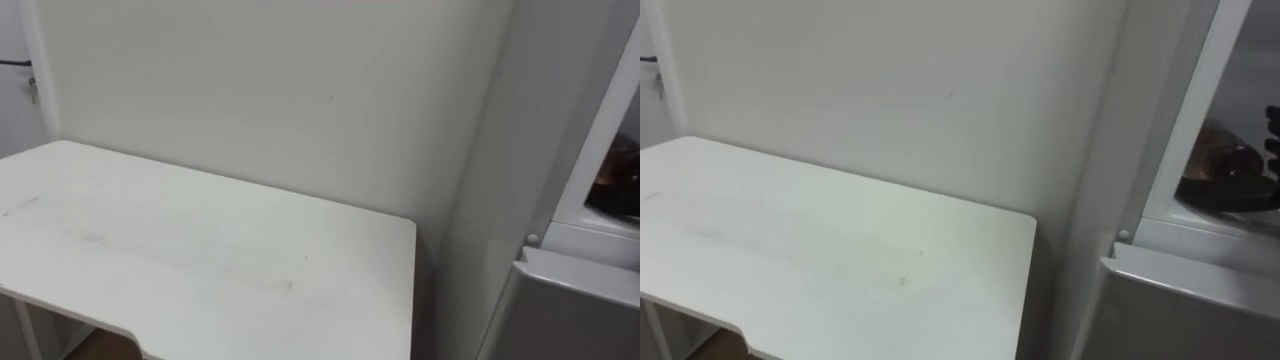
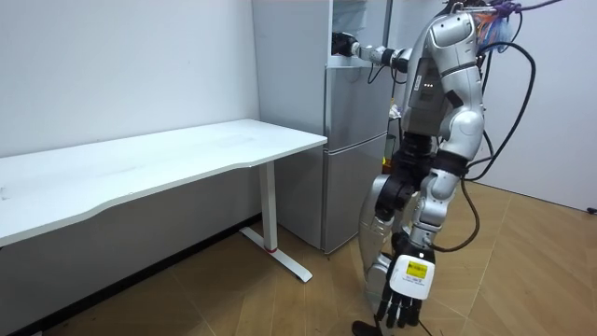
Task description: Put the bottle in the upper fridge
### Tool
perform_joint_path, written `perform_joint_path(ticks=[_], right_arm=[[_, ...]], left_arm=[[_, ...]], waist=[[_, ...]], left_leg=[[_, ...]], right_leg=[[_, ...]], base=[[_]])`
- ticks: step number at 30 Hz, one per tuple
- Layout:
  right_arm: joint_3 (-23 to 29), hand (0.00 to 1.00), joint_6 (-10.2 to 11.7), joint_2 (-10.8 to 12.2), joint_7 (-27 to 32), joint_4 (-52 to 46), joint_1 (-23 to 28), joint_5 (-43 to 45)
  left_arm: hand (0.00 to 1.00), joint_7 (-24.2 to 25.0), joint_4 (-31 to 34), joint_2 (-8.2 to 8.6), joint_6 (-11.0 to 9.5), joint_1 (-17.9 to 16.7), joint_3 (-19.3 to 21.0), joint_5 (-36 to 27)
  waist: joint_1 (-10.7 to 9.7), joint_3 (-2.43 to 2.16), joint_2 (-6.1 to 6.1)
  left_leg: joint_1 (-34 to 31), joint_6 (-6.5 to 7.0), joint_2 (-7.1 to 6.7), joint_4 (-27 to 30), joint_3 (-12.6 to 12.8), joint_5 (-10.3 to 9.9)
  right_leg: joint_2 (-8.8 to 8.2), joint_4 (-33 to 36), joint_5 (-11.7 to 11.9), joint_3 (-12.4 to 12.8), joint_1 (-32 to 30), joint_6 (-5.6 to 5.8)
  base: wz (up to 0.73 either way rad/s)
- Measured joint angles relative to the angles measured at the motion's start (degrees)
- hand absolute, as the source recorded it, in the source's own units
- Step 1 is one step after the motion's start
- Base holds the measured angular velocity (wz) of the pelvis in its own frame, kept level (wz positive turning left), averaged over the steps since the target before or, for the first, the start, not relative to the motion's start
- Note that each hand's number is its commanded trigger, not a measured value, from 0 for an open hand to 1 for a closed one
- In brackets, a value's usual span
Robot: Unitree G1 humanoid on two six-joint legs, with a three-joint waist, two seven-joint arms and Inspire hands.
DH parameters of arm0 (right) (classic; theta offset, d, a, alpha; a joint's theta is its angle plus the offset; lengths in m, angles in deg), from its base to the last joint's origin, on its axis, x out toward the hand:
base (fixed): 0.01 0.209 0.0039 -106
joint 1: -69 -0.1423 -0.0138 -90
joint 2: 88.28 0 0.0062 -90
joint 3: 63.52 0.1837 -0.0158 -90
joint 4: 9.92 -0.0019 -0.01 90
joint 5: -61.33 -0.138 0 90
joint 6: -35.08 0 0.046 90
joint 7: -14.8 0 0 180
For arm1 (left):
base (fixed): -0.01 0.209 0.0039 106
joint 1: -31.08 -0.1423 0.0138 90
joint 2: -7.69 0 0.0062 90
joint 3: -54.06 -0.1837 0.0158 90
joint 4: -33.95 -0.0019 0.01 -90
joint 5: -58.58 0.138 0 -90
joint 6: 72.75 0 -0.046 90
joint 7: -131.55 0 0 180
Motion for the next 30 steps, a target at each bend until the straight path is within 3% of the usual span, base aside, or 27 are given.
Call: perform_joint_path(ticks=[6, 13, 24, 30], right_arm=[[0.00, 0.00, -0.03, 0.00, -1.22, -0.22, 0.01, 0.10], [0.19, 0.00, 0.03, -0.05, -1.86, -2.09, 0.45, -0.06], [2.33, 0.00, -0.09, -0.02, 1.94, -14.48, 8.50, 0.03], [2.44, 0.00, -0.17, 1.29, 4.91, -20.84, 11.39, -0.06]], left_arm=[[0.00, 0.02, 1.00, -0.02, 0.00, 0.00, -0.64, 0.01], [0.00, 0.25, 1.89, 0.02, -0.02, 0.00, -1.35, 0.10], [0.00, -0.26, 4.93, 0.13, -0.55, 0.44, -1.40, 0.07], [0.00, -1.20, 4.22, 0.35, -0.86, 1.07, -1.42, 0.44]], waist=[[-0.13, -0.01, 0.09], [-0.28, -0.11, 1.02], [-0.86, -0.27, 0.74], [-1.84, -0.15, 1.04]], left_leg=[[0.47, 0.04, 0.02, -0.23, 0.22, -0.03], [0.79, 0.04, 0.13, -0.43, 0.22, -0.04], [0.86, 0.09, -0.01, -1.03, 0.50, 0.02], [0.83, 0.10, 0.23, -1.24, 1.65, -0.02]], right_leg=[[0.02, 0.14, 0.02, 0.25, 0.18, 0.03], [-0.11, 0.87, 0.02, 0.12, 0.17, 0.06], [-0.18, 0.76, -0.15, 1.28, -0.23, 0.23], [-0.20, 1.05, -0.14, 1.76, -0.82, 0.27]], base=[[-0.01], [0.00], [-0.02], [-0.06]])
